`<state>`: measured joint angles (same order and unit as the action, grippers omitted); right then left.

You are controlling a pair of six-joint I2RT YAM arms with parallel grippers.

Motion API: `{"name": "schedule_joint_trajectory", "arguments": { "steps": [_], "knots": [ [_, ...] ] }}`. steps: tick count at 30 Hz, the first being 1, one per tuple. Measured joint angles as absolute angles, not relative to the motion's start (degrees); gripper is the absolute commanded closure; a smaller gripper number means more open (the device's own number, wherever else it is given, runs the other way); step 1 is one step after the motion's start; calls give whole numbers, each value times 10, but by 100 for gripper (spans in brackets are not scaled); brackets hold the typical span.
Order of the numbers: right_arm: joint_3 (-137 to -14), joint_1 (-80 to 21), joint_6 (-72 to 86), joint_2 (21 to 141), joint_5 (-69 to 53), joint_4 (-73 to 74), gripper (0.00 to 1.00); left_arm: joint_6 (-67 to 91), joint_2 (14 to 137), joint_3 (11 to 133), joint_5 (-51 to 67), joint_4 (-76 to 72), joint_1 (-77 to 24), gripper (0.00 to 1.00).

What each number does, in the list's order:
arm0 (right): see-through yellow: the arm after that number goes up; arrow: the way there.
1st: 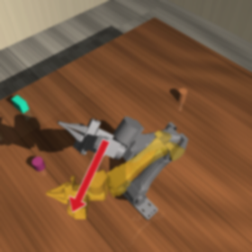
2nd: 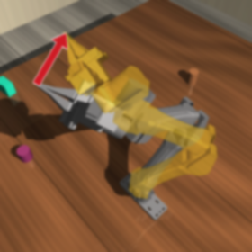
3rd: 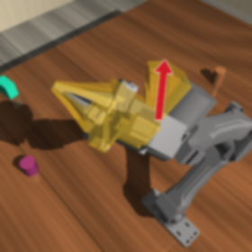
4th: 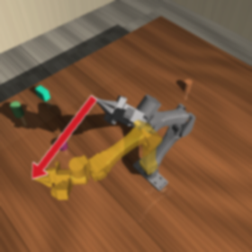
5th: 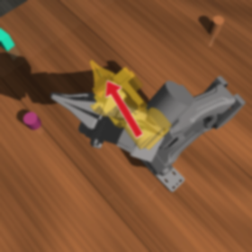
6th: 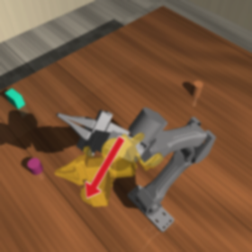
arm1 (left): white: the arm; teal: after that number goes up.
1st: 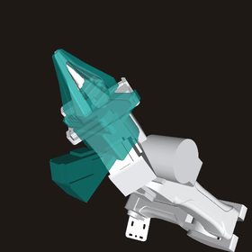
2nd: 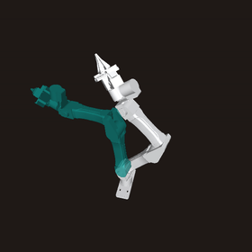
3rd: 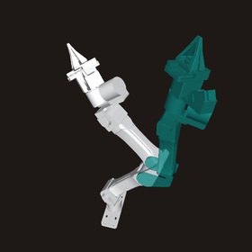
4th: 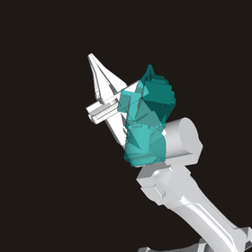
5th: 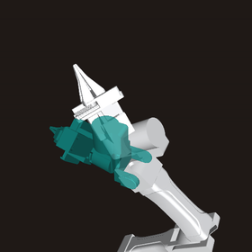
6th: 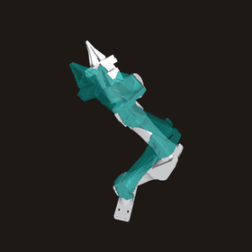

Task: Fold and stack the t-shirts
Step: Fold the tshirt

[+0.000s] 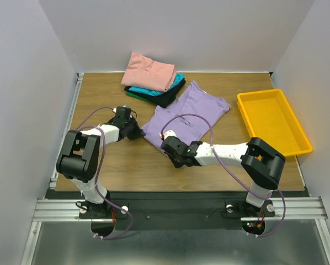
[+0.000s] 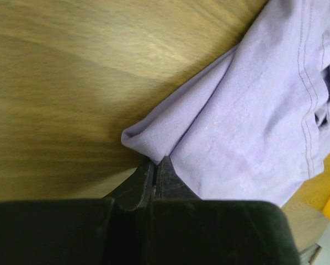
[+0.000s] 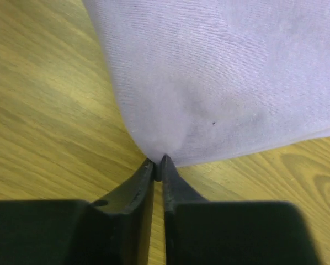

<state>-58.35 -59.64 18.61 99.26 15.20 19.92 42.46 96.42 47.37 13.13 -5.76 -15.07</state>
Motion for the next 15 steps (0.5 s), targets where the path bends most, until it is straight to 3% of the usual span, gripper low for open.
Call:
{"name": "schedule_joint_trajectory", "arguments": {
  "steps": [2, 6, 15],
  "knots": [
    [-583, -602, 192, 991, 150, 199, 100, 425, 950, 471, 110, -39, -153, 100],
    [-583, -651, 204, 985, 135, 208, 100, 428, 876, 426, 64, 12, -153, 100],
    [-587, -792, 228, 925, 57, 210, 100, 514, 536, 320, -64, 225, -160, 100]
  ]
}}
